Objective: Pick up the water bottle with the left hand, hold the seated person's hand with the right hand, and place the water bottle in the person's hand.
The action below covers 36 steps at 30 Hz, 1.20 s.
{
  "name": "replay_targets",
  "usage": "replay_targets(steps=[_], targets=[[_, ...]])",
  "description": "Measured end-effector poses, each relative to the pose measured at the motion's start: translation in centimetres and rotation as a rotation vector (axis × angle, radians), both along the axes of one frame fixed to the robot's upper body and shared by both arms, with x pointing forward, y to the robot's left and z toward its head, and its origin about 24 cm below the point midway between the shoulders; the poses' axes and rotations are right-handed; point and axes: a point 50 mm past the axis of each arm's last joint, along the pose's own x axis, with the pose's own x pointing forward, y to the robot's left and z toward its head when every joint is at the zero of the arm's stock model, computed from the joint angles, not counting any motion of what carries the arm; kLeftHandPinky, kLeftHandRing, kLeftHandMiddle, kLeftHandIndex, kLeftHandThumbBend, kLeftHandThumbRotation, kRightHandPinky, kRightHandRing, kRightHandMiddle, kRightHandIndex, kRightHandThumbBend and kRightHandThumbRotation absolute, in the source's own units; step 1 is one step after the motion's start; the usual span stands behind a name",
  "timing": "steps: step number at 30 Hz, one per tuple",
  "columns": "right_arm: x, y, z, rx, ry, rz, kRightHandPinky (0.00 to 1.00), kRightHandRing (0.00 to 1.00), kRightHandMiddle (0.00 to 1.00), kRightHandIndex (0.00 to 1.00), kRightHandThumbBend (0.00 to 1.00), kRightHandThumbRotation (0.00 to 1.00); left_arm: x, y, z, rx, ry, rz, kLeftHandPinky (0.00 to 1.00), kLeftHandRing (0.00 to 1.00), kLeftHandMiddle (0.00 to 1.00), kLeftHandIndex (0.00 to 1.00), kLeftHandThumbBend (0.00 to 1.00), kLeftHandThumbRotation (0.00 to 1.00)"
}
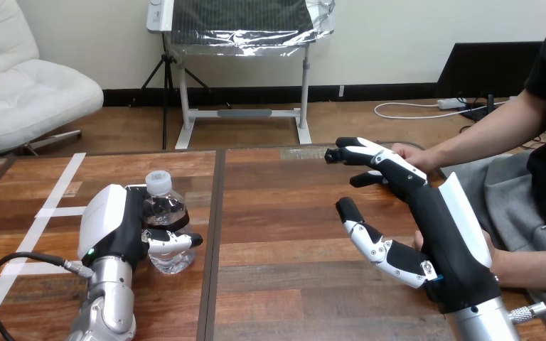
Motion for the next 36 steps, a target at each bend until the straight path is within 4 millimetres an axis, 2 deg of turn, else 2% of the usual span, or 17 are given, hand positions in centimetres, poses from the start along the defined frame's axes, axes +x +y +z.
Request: replay_targets(steps=[21, 36], targets=[[0.0, 0.0, 0.0, -0.002, 0.002, 0.004, 0.66, 0.78, 0.83, 0.72, 0.31, 0.10, -0.8, -0.3, -0.4, -0.109, -0.031, 0.005, 0.41, 0.42, 0.46, 0.50, 0.62, 0.00], [0.0, -0.1, 0.0, -0.008, 0.002, 0.000, 0.63, 0.77, 0.82, 0.72, 0.32, 0.12, -2.9, -1.4, -0.8, -0.245, -0.060, -0.006, 0.39, 0.40, 0.44, 0.49, 0.64, 0.00]])
